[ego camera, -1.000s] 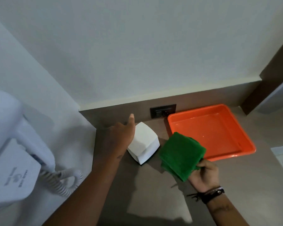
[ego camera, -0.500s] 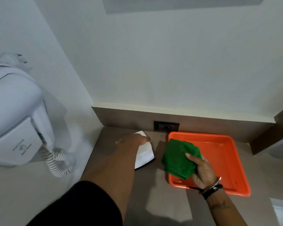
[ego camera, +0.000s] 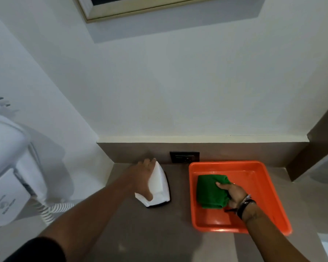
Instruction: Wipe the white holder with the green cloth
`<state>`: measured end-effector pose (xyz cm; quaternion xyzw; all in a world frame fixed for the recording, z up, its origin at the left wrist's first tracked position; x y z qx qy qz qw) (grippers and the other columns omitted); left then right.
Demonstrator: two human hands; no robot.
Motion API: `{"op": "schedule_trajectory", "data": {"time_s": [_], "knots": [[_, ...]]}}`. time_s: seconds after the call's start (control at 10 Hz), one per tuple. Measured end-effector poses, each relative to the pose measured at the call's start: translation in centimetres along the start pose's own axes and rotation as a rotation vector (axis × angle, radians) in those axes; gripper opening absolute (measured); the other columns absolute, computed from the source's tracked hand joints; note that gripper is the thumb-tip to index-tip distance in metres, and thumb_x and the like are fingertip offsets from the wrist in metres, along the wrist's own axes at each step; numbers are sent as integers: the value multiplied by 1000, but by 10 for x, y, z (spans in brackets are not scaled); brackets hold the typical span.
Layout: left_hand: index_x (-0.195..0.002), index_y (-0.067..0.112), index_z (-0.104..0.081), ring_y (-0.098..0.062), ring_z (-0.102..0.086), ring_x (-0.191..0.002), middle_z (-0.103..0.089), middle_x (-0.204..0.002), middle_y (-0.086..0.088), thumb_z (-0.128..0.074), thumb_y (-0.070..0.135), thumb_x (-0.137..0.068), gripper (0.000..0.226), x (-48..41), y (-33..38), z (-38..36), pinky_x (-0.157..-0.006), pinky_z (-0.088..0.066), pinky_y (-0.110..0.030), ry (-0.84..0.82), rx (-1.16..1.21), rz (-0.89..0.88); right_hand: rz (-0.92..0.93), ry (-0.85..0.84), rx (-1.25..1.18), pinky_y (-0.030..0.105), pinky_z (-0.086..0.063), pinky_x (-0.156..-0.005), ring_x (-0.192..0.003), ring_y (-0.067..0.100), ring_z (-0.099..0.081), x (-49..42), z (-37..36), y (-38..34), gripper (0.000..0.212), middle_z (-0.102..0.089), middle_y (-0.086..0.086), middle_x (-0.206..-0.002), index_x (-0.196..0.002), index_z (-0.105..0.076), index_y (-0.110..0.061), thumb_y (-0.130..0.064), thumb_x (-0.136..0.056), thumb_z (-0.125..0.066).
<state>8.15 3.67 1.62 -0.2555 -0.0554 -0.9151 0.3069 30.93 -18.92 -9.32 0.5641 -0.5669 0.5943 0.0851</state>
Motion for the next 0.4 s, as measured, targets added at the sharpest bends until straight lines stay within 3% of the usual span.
{"op": "schedule_trajectory", "data": {"time_s": [0.1,0.2,0.3,0.4], "knots": [[-154,18,6,-25,-39,-123,-25,-146,-4,-85,53,-47,145,-5,2,-4,-96,-42,-33,-64,-116,-140,75,166,186,59,-52,-89,-91,43,-67,-12,3,9,29,-71,31,-100,-113,-63,13,8,-84,-65],[-154,18,7,-25,-39,-123,-25,-146,-3,-85,49,-49,143,-7,-1,-7,-95,-42,-32,-31,-104,-169,263,337,499,53,-55,-90,-94,40,-67,-7,-2,7,27,-70,31,-107,-103,-67,6,1,-78,-74],[-155,16,6,-29,-35,-132,-25,-152,-7,-85,46,-53,140,-4,-5,-10,-106,-34,-35,34,-79,-183,337,487,881,50,-44,-105,-122,42,-51,7,-6,4,65,-55,24,-131,-130,-54,-3,-24,-75,-80],[-156,17,8,-26,-2,-152,-4,-166,-8,-84,53,-60,138,9,-1,-11,-120,-3,-52,99,-51,-184,505,644,875,47,-37,-109,-129,41,-46,41,-11,-5,70,-51,23,-139,-138,-49,-3,-31,-80,-76]]}}
Point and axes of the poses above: each hand's wrist, its own x-axis away from the middle knuckle, its own z-axis out of the back of the hand, y = z × x, the point moved 4 cm from there along -x, towards the middle knuckle
